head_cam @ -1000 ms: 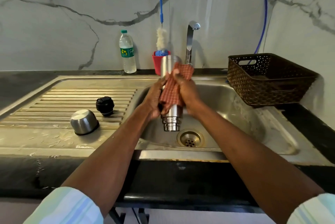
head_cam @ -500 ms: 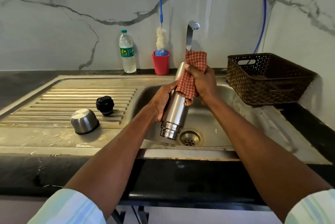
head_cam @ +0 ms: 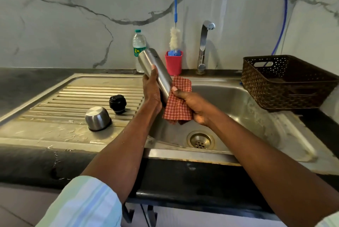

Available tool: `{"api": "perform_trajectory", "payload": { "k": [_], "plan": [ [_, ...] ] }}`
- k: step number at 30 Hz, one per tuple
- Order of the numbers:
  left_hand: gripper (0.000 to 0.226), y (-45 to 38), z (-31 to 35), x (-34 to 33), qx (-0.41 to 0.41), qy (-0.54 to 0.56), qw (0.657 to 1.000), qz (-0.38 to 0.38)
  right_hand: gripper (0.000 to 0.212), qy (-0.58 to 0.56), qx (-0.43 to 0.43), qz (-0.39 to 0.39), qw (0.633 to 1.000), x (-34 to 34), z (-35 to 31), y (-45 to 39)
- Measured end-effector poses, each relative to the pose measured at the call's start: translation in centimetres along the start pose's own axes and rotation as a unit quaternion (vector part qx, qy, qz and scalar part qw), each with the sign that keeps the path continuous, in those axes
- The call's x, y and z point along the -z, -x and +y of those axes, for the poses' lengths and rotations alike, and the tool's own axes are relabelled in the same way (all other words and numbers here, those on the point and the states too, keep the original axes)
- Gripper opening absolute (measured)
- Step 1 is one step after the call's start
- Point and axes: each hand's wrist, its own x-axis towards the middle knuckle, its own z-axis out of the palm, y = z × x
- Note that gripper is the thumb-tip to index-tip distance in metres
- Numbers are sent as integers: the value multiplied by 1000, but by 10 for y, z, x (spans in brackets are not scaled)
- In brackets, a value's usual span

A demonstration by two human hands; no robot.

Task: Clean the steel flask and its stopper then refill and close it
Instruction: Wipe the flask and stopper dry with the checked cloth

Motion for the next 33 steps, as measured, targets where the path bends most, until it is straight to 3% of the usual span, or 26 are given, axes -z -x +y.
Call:
{"api": "perform_trajectory", "payload": {
  "k": [4,10,12,14,16,19,21,23,28,30,33],
  "plan": [
    [69,0,-2,-3,3,-29,999,30,37,-64,-49,-19,997,14,-6,6],
    [116,4,-3,-15,-67,-155,985,-21,40,-38,19,76,996,26,-16,6],
    [110,11,-2,-17,-125,-250,960,-21,39,-24,46,108,993,39,-25,4],
    [105,14,-6,-14,-177,-361,914,-50,36,0,58,126,990,53,-32,6],
    [115,13,-11,-10,-205,-472,850,-114,34,7,70,136,988,67,-40,8],
    [133,8,-12,-6,-282,-620,722,-120,42,55,76,135,986,92,-48,11],
    [123,9,-12,-9,-349,-679,636,-112,55,111,65,121,984,104,-51,13],
    [105,16,-10,-14,-361,-700,600,-140,55,144,51,100,983,106,-50,15],
    [76,25,2,-15,-312,-741,572,-160,49,101,83,103,986,97,-47,11],
    [68,30,2,-13,-273,-725,604,-190,49,23,114,134,984,90,-45,6],
    [61,39,-7,-16,-250,-675,665,-199,29,-54,165,187,967,76,-41,1]
  ]
}}
